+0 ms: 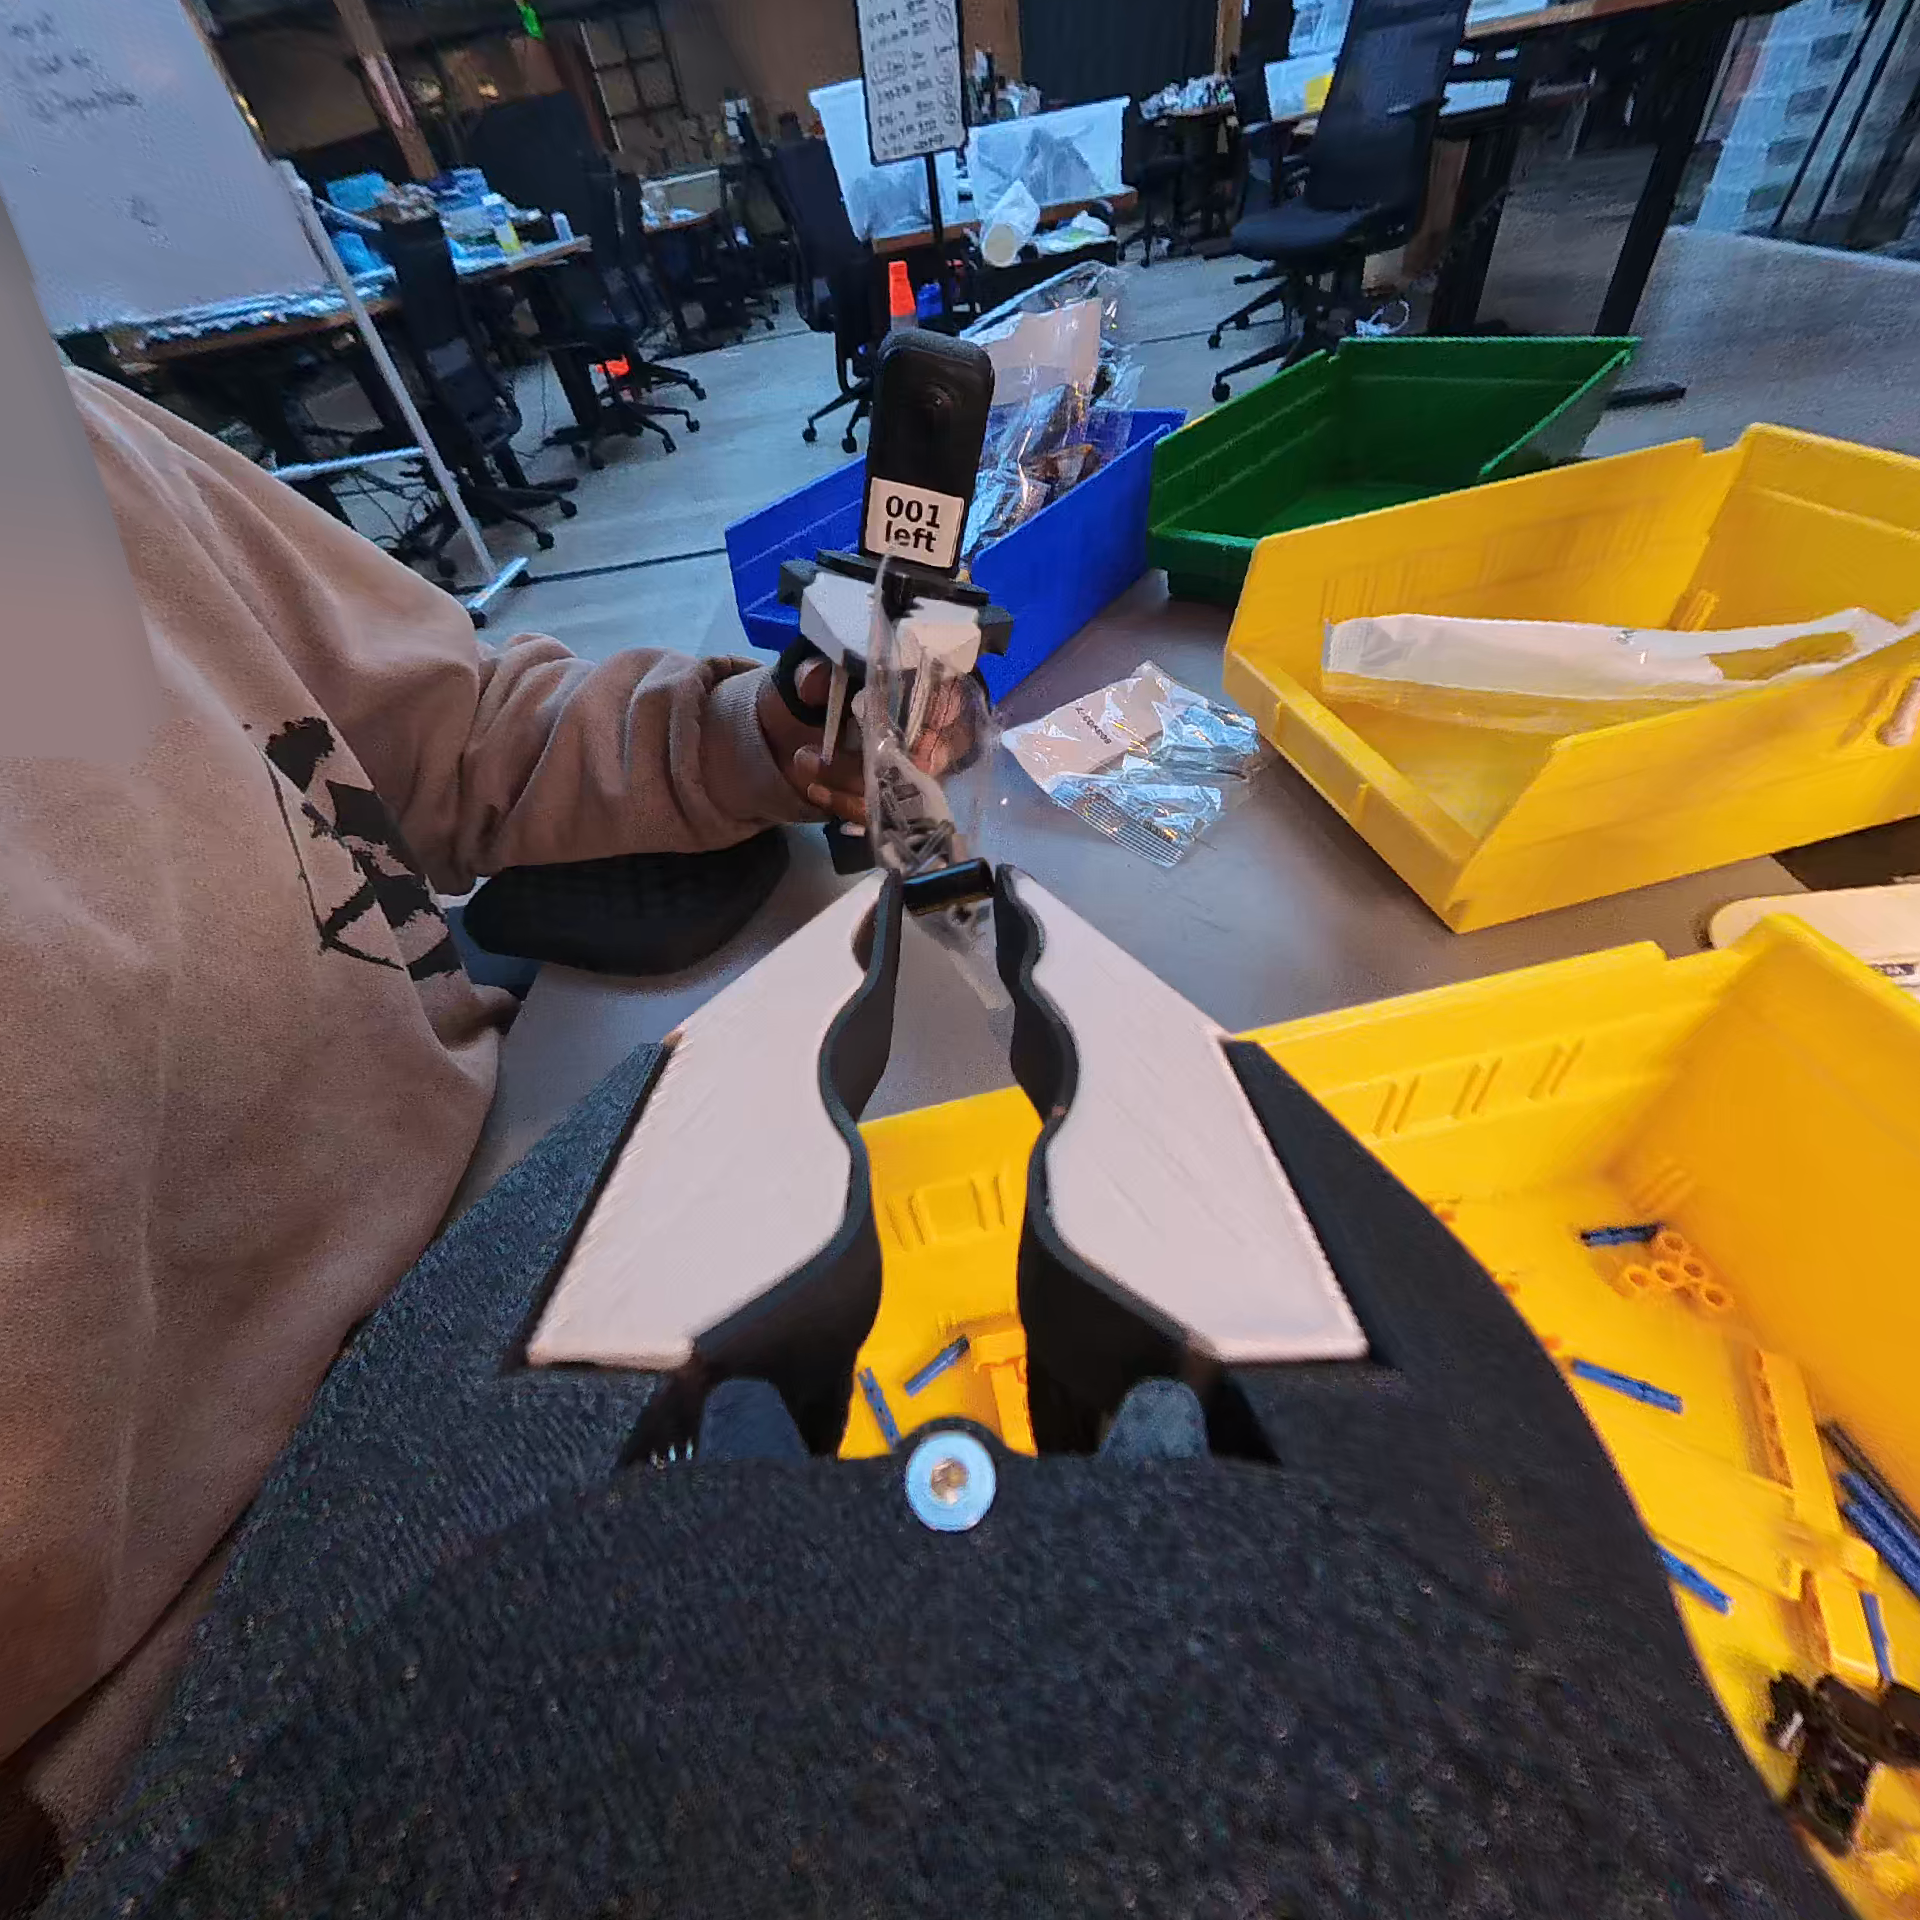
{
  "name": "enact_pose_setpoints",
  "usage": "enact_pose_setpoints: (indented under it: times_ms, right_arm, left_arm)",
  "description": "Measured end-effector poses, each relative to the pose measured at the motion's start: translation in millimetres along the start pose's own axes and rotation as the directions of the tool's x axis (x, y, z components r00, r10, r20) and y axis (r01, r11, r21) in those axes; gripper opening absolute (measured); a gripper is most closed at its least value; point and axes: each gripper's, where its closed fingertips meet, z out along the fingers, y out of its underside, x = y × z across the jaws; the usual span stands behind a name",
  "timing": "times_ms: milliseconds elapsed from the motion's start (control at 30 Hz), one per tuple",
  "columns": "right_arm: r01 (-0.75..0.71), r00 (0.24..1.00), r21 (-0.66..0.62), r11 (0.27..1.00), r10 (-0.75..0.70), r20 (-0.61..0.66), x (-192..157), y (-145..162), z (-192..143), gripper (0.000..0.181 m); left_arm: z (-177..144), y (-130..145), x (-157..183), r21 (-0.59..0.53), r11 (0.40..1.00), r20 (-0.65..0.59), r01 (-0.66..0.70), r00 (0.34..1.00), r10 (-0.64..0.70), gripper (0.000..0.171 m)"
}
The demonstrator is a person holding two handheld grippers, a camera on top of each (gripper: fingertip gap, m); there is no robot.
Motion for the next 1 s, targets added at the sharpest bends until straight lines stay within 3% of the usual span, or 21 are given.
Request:
enact_pose_setpoints:
  times_ms: [333,633,900,1000]
  right_arm:
    - [0.169,0.985,-0.005,0.986,-0.169,-0.035,-12,-2,19,0.017]
    - [0.165,0.985,0.004,0.986,-0.165,-0.043,-15,4,31,0.023]
    - [0.154,0.981,0.042,0.987,-0.148,-0.127,1,-4,8,0.028]
    - [0.168,0.947,-0.061,0.984,-0.178,-0.266,27,2,-18,0.028]
  left_arm:
    - [8,7,13,-0.012,1.000,-0.090,0.001,0.996,-0.002,0.000]
    - [8,5,14,0.003,1.000,-0.094,0.011,0.995,-0.011,0.000]
    - [7,5,13,0.008,1.000,-0.091,0.012,0.996,-0.011,0.000]
    - [7,5,12,0.007,1.000,-0.091,0.013,0.996,-0.012,0.000]
